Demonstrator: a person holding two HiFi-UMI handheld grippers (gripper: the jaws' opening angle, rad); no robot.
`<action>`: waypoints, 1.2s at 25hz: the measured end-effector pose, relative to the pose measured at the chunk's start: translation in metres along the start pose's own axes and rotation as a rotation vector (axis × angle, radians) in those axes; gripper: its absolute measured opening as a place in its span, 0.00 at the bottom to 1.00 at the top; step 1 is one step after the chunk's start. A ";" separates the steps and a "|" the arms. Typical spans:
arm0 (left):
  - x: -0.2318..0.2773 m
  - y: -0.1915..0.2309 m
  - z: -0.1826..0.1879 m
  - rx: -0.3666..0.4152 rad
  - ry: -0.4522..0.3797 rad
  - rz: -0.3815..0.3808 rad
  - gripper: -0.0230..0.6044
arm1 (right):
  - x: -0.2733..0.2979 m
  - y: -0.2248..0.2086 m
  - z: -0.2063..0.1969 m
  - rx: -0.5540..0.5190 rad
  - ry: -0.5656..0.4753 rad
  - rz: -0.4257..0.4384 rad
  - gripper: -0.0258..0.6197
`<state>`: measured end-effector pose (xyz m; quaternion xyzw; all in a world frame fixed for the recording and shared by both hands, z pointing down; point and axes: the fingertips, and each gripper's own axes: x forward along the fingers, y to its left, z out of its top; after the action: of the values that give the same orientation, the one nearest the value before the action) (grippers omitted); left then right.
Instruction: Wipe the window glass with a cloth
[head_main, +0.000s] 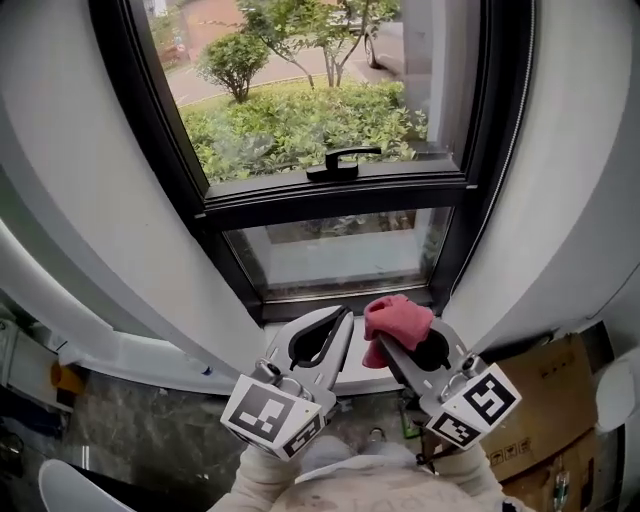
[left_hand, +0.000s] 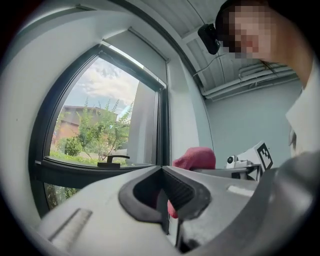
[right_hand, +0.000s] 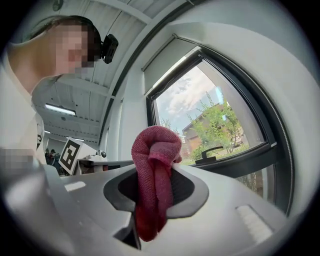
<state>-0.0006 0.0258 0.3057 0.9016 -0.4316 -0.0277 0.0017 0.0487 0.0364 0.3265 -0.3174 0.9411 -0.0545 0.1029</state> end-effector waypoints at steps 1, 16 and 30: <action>0.006 0.005 -0.003 0.004 0.013 0.007 0.04 | 0.005 -0.006 -0.003 0.012 0.005 0.008 0.23; 0.052 0.137 0.001 0.006 0.025 0.006 0.04 | 0.140 -0.043 -0.017 0.014 0.028 0.038 0.23; 0.082 0.225 0.009 0.011 0.005 -0.037 0.04 | 0.245 -0.095 0.045 -0.321 0.011 -0.067 0.23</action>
<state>-0.1248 -0.1789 0.2992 0.9095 -0.4150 -0.0231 -0.0026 -0.0756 -0.1896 0.2598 -0.3608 0.9271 0.0914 0.0438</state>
